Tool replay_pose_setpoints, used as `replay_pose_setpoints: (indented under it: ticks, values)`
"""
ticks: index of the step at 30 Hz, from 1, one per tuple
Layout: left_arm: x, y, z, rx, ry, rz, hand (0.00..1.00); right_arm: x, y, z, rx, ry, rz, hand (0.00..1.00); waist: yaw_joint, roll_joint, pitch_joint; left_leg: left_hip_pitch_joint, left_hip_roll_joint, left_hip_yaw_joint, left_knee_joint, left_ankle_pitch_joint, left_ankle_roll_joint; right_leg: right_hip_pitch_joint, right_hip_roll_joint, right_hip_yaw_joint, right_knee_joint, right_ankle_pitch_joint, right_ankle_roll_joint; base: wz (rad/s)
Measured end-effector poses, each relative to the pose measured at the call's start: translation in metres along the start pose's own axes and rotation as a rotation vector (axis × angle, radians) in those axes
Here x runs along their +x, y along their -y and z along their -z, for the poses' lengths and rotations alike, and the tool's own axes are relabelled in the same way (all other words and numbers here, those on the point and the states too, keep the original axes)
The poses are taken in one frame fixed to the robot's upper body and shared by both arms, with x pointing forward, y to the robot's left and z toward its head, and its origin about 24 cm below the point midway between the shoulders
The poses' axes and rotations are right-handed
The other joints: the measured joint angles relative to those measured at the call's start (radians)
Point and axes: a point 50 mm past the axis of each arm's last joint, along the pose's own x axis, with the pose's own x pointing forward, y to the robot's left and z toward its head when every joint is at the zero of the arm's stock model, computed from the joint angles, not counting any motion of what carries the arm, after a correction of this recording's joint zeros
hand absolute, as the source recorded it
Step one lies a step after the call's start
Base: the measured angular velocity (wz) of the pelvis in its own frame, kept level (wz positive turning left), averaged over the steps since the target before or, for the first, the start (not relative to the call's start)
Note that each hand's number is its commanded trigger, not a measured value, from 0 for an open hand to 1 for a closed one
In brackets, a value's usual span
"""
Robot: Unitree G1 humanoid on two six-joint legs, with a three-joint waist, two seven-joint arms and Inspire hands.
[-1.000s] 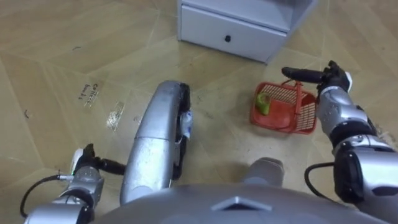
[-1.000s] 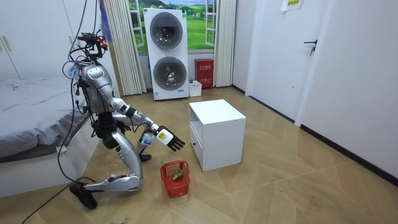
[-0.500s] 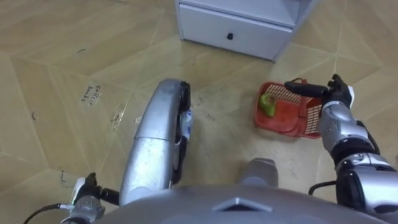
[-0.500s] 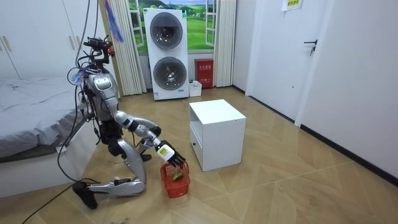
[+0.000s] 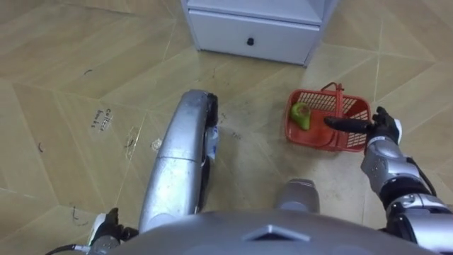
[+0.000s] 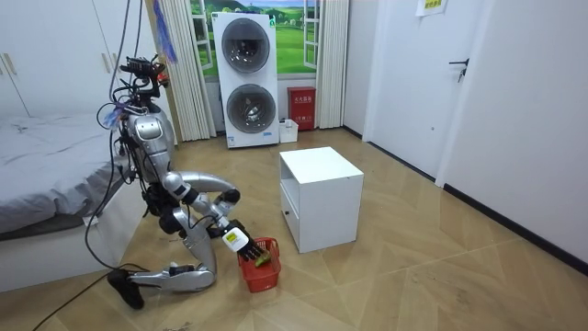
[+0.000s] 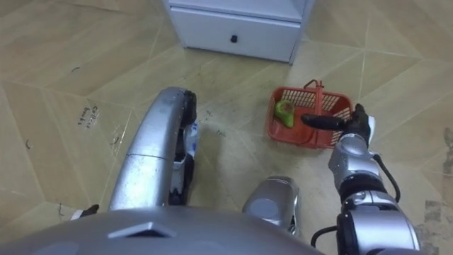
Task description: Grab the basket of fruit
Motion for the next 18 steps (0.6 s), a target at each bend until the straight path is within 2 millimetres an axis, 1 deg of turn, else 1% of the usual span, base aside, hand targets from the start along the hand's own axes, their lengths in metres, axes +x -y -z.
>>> replay_pose_setpoints:
  ticks: [1,4,6,8,15,17,18]
  values:
    - [0.0000,0.0000,-0.0001,-0.002,0.001,0.001,0.00,0.0002,0.0003,0.0002,-0.002,-0.002,-0.003,0.00,0.000,-0.001,0.0004,0.001,-0.001,0.000,-0.004,-0.002,-0.005,0.000,-0.001,-0.001,0.000,-0.001,0.003,0.04]
    - [-0.0004,0.0009,0.0008,0.005,0.004,0.008,0.00,0.0005,0.0008,0.0027,-0.006,-0.013,-0.014,0.00,0.001,0.001,0.0015,0.003,-0.001,-0.001,-0.008,-0.002,-0.005,0.001,-0.001,-0.001,0.002,-0.002,0.003,0.01]
    - [-0.0007,0.0022,0.0007,0.019,0.009,0.015,0.00,0.0011,0.0033,0.0050,-0.011,-0.024,-0.014,0.00,0.003,0.007,0.0032,0.004,-0.002,-0.001,-0.008,-0.002,-0.005,0.001,-0.001,-0.001,0.002,-0.002,0.003,0.00]
    - [-0.0008,0.0037,-0.0006,0.035,0.018,0.027,0.00,0.0016,0.0057,0.0055,-0.039,-0.025,-0.017,0.00,0.003,0.014,0.0069,0.002,-0.002,0.000,-0.008,-0.002,-0.005,0.000,-0.001,-0.002,0.004,-0.002,0.003,0.00]
    - [-0.0014,0.0068,-0.0010,0.065,0.031,0.071,0.00,0.0041,0.0065,0.0026,-0.099,-0.032,-0.055,0.00,0.009,0.017,0.0083,-0.010,-0.001,-0.005,-0.009,-0.002,-0.005,-0.014,0.011,0.000,0.007,-0.002,0.004,0.00]
    - [-0.0012,0.0038,0.0009,0.068,0.029,0.075,0.00,0.0039,0.0047,0.0028,-0.117,-0.031,-0.071,0.00,0.031,0.012,0.0118,-0.011,0.001,-0.011,-0.007,-0.002,-0.005,-0.019,0.018,0.004,0.007,-0.002,0.005,-0.07]
    - [-0.0010,0.0028,0.0013,0.069,0.029,0.076,0.00,0.0039,0.0045,0.0028,-0.117,-0.031,-0.075,0.00,0.034,0.012,0.0116,-0.012,0.001,-0.013,-0.007,-0.002,-0.006,-0.021,0.020,0.005,0.008,-0.003,0.006,-0.08]
